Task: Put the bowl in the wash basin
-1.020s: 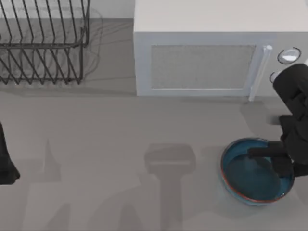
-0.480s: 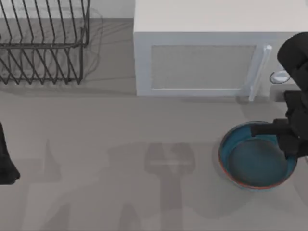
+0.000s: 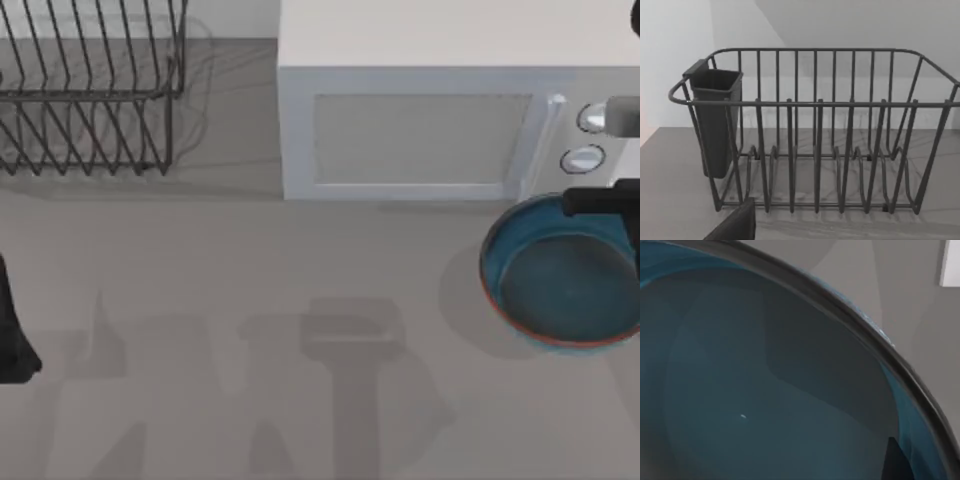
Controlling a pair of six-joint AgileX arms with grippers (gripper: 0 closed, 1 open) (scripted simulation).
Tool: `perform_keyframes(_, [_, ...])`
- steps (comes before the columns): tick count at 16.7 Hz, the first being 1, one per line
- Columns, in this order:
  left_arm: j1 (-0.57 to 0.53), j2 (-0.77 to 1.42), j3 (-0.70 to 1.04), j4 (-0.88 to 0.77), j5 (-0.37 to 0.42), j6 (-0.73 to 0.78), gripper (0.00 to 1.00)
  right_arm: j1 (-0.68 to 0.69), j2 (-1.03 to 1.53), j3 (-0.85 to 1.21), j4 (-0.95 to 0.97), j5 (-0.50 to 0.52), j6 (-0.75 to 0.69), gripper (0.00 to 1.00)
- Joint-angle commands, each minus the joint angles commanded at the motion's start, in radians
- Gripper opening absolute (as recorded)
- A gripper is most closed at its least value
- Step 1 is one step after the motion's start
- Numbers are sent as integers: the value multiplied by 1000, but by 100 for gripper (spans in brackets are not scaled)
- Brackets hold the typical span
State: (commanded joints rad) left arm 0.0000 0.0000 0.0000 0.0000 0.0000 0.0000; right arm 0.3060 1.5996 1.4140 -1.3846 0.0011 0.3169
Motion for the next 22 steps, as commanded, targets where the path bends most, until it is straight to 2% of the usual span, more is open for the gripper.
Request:
perform_keyframes(6, [0,0,0,0,0,0,100,-6,0,-5,6,-4,-4,0])
perform_keyframes(11, [0,0,0,0,0,0,100,-180,-23,-86,168,-63,-79,0])
perform_keyframes(16, [0,0,0,0,0,0,100,-456,-31,-253,576,-164,-185,0])
perform_keyframes(22, [0,0,0,0,0,0,100,-718,-16,-507,1297,-299,-288,0])
